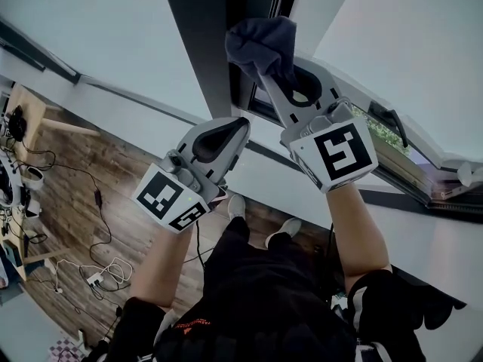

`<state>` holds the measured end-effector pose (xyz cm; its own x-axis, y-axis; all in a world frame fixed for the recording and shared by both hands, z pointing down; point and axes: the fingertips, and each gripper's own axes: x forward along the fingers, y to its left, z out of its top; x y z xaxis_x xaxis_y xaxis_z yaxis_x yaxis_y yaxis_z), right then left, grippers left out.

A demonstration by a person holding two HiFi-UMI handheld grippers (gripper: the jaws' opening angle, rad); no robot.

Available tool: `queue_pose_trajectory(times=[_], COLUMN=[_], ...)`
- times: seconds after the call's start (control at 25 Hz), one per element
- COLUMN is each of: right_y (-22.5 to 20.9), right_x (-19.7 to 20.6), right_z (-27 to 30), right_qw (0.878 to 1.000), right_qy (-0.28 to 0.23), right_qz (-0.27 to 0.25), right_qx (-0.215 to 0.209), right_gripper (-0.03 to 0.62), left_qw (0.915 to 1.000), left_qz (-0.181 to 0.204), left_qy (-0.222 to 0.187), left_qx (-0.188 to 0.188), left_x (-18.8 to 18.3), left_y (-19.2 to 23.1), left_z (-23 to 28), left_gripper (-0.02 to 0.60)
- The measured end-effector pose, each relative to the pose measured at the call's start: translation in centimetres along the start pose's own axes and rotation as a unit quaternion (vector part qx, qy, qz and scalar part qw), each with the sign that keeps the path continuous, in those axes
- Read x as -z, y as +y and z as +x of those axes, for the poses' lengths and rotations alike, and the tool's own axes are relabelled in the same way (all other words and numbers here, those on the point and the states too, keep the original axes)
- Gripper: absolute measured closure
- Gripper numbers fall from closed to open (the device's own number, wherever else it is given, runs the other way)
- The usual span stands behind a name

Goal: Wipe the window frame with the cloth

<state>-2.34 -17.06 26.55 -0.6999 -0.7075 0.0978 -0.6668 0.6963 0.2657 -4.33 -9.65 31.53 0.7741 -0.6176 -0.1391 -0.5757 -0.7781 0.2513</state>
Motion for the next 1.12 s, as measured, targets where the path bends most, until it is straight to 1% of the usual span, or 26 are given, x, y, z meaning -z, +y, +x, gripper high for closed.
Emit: queue_pose_trajectory(times=[0.48, 0.68, 1.12], right_y=[1.3, 1.9, 3.4], right_x=[6.2, 9.3, 14.3], right_z=[0.3, 0.6, 1.2], right_qw=[0.998, 0.996, 0.99], right_qy=[0.041, 0.065, 0.101], right_qz=[0.043, 0.066, 0.101], right_qx=[-0.007, -0.006, -0.009], right_gripper=[0.546, 0.546, 0.546], left_qw=[0.9997, 0.9993, 0.9983], left_qz=[-0.017, -0.025, -0.04], left_qy=[0.016, 0.022, 0.034], left_qx=[-0.012, -0.019, -0.026], left_x=[2.7, 3.7, 5.8], left_y=[0.6, 1.0, 1.5], left_z=[-0.3, -0.8, -1.5], left_gripper=[0.56, 0.56, 0.56])
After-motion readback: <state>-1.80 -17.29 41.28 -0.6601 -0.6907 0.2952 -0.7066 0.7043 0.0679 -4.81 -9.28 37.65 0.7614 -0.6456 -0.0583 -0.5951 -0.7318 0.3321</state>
